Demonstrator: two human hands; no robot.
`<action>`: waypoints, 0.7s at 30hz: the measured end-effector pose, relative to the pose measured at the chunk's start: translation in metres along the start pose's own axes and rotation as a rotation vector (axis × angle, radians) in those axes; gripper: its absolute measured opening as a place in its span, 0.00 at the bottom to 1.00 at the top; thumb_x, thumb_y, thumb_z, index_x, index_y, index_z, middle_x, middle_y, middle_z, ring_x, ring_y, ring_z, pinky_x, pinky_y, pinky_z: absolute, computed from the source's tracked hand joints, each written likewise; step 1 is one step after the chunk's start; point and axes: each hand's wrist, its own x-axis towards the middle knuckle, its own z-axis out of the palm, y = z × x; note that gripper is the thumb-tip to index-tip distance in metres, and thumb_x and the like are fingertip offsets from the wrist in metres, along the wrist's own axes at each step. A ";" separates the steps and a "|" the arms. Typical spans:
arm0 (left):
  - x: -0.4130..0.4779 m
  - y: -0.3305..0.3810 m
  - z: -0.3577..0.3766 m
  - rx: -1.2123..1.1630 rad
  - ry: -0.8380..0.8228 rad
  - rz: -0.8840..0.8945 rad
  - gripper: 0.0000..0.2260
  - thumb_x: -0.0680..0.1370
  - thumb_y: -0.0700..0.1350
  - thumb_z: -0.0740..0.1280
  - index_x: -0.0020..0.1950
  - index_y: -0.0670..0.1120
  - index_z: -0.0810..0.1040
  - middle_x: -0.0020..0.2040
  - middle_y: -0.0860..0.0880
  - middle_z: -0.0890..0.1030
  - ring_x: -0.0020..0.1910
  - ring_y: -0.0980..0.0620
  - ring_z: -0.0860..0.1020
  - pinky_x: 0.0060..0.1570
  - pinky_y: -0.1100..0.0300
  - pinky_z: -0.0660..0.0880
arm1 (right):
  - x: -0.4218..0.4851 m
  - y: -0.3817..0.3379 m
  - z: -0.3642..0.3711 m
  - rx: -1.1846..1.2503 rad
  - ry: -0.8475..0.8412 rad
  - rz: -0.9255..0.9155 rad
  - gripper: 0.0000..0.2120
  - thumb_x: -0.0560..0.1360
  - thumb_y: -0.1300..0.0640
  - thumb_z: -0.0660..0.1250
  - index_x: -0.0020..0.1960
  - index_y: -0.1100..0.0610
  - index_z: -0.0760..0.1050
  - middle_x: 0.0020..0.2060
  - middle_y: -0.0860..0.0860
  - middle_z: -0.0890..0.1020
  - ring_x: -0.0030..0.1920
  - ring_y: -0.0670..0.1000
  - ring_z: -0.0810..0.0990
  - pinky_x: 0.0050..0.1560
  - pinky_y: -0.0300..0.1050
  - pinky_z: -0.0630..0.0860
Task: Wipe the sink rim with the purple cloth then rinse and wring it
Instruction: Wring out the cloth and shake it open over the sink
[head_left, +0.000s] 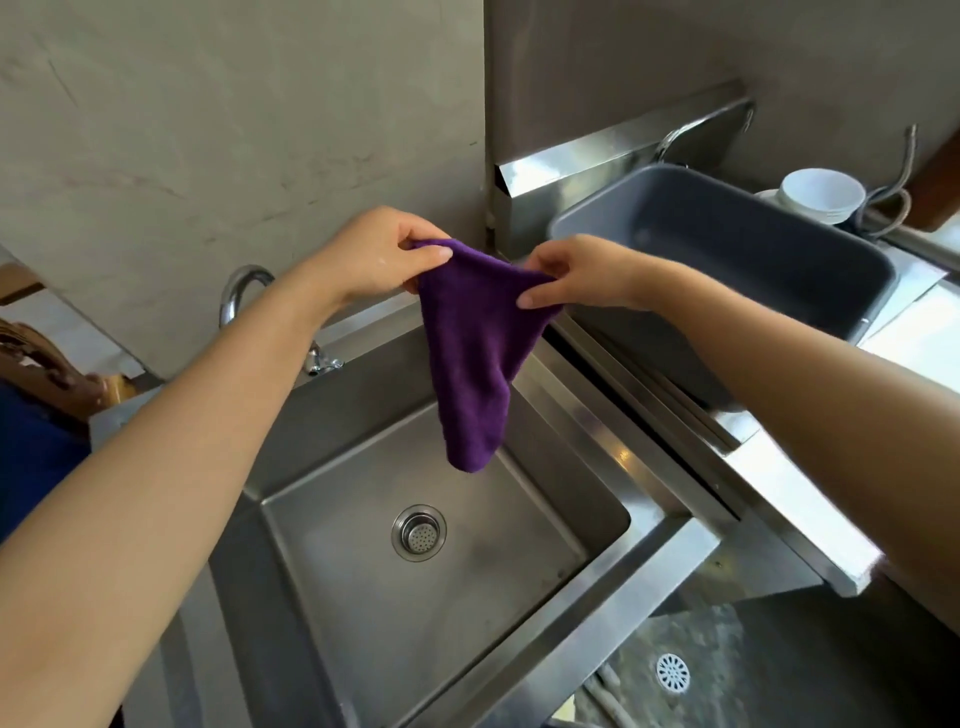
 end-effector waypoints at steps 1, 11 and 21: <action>0.001 0.001 -0.002 0.031 0.023 0.019 0.08 0.77 0.39 0.63 0.52 0.47 0.79 0.38 0.51 0.80 0.31 0.64 0.78 0.39 0.69 0.77 | -0.004 -0.002 -0.009 -0.050 -0.001 -0.006 0.14 0.71 0.51 0.70 0.54 0.56 0.76 0.46 0.50 0.80 0.47 0.50 0.77 0.52 0.44 0.73; 0.052 0.068 -0.024 0.268 0.223 0.218 0.11 0.78 0.43 0.62 0.59 0.45 0.78 0.43 0.45 0.79 0.28 0.58 0.74 0.28 0.72 0.71 | -0.019 -0.028 -0.116 -0.365 0.281 -0.005 0.12 0.73 0.55 0.67 0.54 0.59 0.79 0.44 0.57 0.80 0.43 0.53 0.75 0.45 0.42 0.67; 0.158 0.164 0.005 0.022 0.230 0.274 0.11 0.79 0.40 0.59 0.58 0.40 0.76 0.48 0.47 0.77 0.49 0.49 0.80 0.38 0.61 0.81 | -0.024 0.031 -0.225 -0.015 0.624 0.102 0.11 0.73 0.59 0.68 0.54 0.60 0.77 0.34 0.53 0.79 0.23 0.44 0.78 0.25 0.32 0.76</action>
